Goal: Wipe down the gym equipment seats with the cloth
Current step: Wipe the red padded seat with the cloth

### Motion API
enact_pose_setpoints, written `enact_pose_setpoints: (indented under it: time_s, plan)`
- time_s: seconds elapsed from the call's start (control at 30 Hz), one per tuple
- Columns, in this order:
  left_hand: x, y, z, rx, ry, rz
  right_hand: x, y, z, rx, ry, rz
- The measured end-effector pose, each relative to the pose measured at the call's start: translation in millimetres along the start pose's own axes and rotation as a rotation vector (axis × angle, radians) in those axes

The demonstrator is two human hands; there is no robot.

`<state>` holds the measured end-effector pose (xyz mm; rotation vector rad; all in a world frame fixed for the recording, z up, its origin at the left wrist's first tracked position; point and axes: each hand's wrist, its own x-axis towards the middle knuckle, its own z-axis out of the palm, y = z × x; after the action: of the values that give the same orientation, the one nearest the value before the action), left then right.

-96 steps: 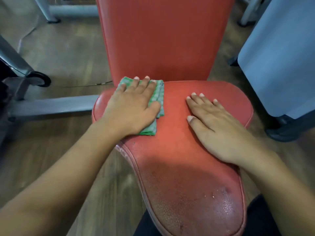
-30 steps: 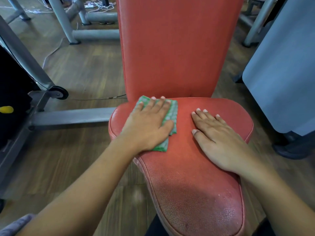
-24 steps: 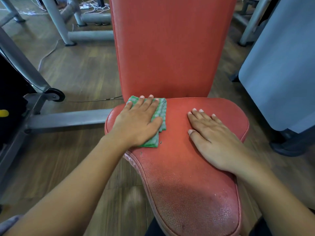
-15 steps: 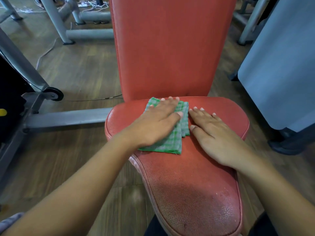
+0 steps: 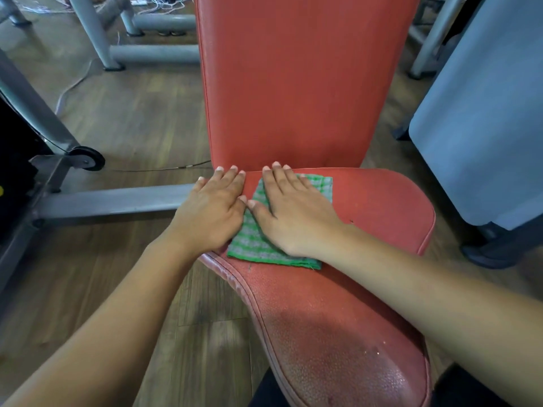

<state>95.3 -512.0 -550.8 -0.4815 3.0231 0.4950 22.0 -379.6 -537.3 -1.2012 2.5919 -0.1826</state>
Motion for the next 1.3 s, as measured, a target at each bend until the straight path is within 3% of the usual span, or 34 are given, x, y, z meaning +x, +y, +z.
enact_pose_setpoints:
  time_s: [0.27, 0.47, 0.7, 0.9, 1.13, 1.3]
  plan:
    - [2.8, -0.3, 10.2, 0.066, 0.036, -0.027, -1.3, 46.2, -15.2, -0.035, -0.024, 0.113]
    - [1.9, -1.1, 10.7, 0.076, 0.045, -0.003, -9.1, 24.5, -7.8, -0.059, -0.034, -0.166]
    - [5.6, -0.1, 11.5, 0.063, 0.044, -0.014, 4.7, 67.0, -20.4, -0.06, -0.033, 0.074]
    - [3.8, -1.3, 11.1, 0.066, 0.057, 0.0, -9.0, 39.0, -12.4, -0.06, -0.034, -0.181]
    - [7.6, 0.7, 11.3, 0.082, 0.049, -0.001, -5.2, 75.3, -21.7, -0.071, -0.024, 0.059]
    - [6.4, 0.1, 10.4, 0.087, 0.046, 0.009, -15.7, 44.3, -11.8, -0.065, -0.017, -0.159]
